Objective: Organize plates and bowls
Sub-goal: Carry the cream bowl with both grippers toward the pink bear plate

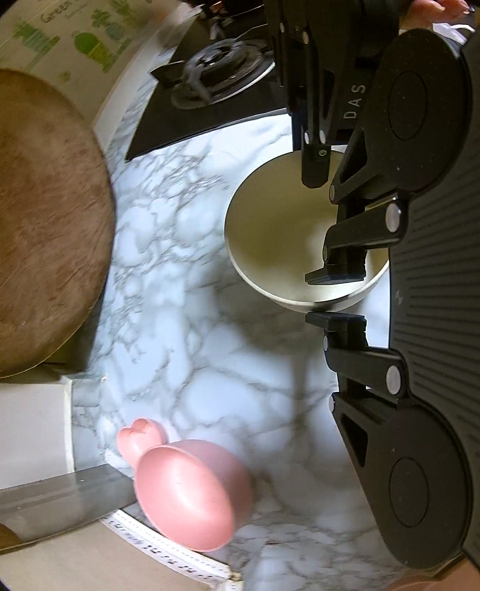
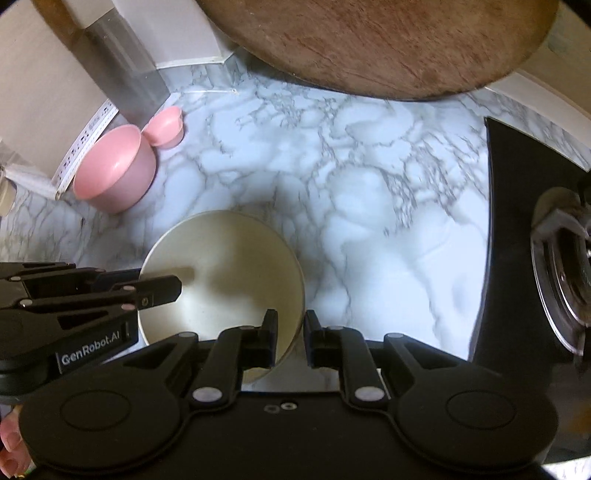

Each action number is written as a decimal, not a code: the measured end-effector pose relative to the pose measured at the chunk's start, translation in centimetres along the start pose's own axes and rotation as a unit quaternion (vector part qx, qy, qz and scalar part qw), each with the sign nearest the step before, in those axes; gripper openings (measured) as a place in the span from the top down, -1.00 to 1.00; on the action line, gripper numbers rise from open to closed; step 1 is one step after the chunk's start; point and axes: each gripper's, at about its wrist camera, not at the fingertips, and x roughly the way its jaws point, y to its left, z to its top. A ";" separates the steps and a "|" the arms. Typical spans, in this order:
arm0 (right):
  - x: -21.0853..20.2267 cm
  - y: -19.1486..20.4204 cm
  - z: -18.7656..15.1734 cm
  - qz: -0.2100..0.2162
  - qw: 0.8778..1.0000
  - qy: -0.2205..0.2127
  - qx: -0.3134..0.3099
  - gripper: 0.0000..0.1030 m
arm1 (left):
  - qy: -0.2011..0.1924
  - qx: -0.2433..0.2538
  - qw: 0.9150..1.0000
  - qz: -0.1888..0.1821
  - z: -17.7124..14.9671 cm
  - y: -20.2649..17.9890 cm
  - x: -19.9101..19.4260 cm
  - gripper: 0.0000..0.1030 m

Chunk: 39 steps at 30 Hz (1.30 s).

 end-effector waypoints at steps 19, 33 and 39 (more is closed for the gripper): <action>-0.2 1.1 -5.7 -0.007 0.999 0.033 -0.001 0.72 | 0.043 0.015 0.999 -0.005 -6.0 -0.8 -0.4 0.72; 0.0 1.0 -6.1 -0.002 0.999 0.037 -0.006 0.71 | 0.044 0.003 0.999 -0.009 -6.6 -0.4 -0.3 0.72; -0.7 1.1 -6.1 -0.007 0.999 0.028 -0.014 0.71 | 0.040 -0.003 0.999 -0.005 -6.6 -0.1 -0.6 0.72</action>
